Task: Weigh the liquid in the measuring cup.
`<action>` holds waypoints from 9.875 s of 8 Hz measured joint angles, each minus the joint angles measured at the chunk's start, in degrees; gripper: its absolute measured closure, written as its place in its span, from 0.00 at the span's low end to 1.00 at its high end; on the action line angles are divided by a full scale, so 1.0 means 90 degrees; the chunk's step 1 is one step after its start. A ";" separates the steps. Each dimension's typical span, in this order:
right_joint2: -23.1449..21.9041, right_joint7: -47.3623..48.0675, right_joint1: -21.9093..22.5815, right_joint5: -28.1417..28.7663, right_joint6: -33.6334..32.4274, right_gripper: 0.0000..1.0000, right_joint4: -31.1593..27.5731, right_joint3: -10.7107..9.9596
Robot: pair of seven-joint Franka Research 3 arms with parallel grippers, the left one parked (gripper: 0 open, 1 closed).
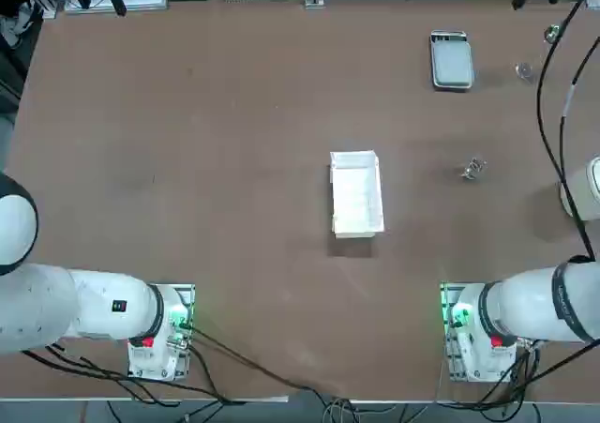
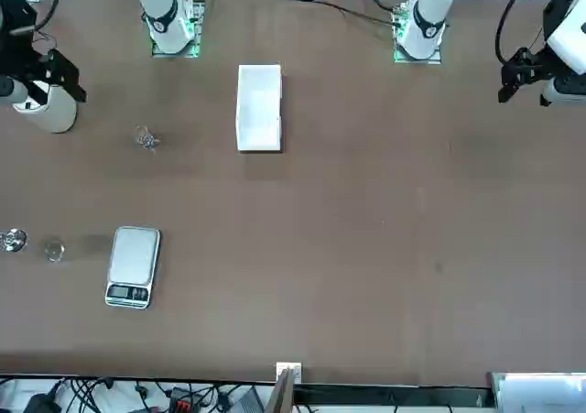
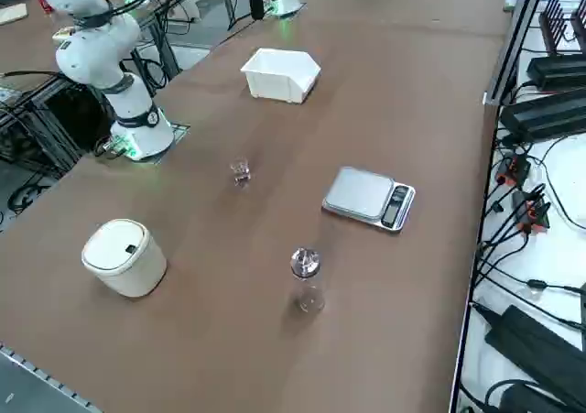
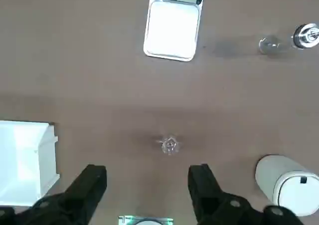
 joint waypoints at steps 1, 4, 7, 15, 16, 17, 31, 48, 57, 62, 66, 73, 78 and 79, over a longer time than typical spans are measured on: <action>-0.0002 0.0000 0.0000 0.0000 -0.0010 0.00 0.0047 0.0000; 0.0017 0.0526 0.0023 -0.0001 -0.0047 0.00 0.0109 0.0028; 0.0329 0.2831 0.0728 -0.0610 0.0029 0.00 -0.0150 0.0162; 0.2678 1.0075 0.2548 -0.2192 0.0431 0.00 -0.0481 0.0208; 0.2943 1.0829 0.2567 -0.2320 0.0423 0.00 -0.0477 0.0204; 0.3237 1.1559 0.2574 -0.2486 0.0421 0.00 -0.0475 0.0198; 0.5762 1.6983 0.2818 -0.3197 -0.0662 0.03 -0.0218 -0.0110; 0.6185 1.7663 0.2511 -0.3856 -0.0527 0.06 -0.1028 -0.0319; 0.6038 1.7685 0.2492 -0.3553 -0.0406 0.04 -0.1279 -0.0319; 0.5977 1.7728 0.2461 -0.3504 -0.0301 0.04 -0.1372 -0.0318; 0.5910 1.7747 0.2421 -0.3473 -0.0180 0.05 -0.1460 -0.0316; 0.5780 1.7775 0.2221 -0.3444 -0.0127 0.05 -0.1734 -0.0367; 0.5669 1.7776 0.2213 -0.3444 -0.0070 0.09 -0.1902 -0.0363; 0.5669 1.7776 0.2217 -0.3444 -0.0064 0.14 -0.1902 -0.0362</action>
